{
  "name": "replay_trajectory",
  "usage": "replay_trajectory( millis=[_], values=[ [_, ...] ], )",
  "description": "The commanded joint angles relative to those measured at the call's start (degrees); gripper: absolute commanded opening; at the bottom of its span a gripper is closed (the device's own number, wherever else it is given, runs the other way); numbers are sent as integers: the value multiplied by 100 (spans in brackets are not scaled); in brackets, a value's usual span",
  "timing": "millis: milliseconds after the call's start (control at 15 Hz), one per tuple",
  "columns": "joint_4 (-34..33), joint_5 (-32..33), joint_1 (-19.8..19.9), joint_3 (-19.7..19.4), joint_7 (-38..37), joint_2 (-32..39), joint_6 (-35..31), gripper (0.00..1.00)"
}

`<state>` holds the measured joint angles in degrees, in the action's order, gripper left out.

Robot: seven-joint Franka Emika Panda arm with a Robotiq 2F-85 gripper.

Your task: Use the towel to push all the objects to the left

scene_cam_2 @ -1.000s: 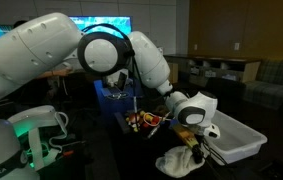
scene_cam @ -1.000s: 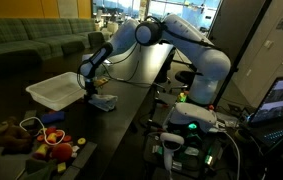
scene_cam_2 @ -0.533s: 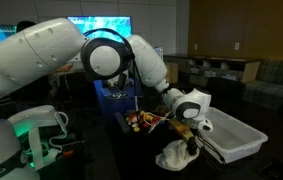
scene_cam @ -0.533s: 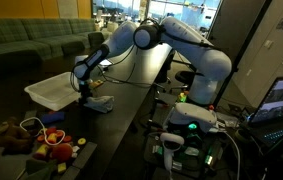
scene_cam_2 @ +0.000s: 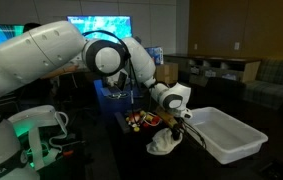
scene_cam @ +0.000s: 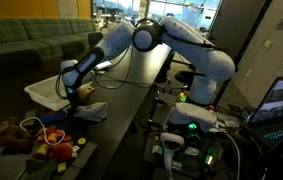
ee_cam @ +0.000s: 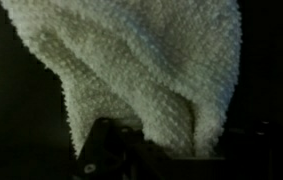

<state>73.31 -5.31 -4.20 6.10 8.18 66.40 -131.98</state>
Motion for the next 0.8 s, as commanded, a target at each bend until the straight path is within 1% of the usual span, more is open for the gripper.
replay_trajectory(
  millis=[0,267,467,733],
  values=[
    [-464,85,-317,40,-381,233,10,3],
    [-862,100,-683,74,-633,390,-63,3],
    [-1135,85,-916,192,-665,486,-66,3],
    [-1179,59,-1061,356,-569,367,-4,3]
  ],
)
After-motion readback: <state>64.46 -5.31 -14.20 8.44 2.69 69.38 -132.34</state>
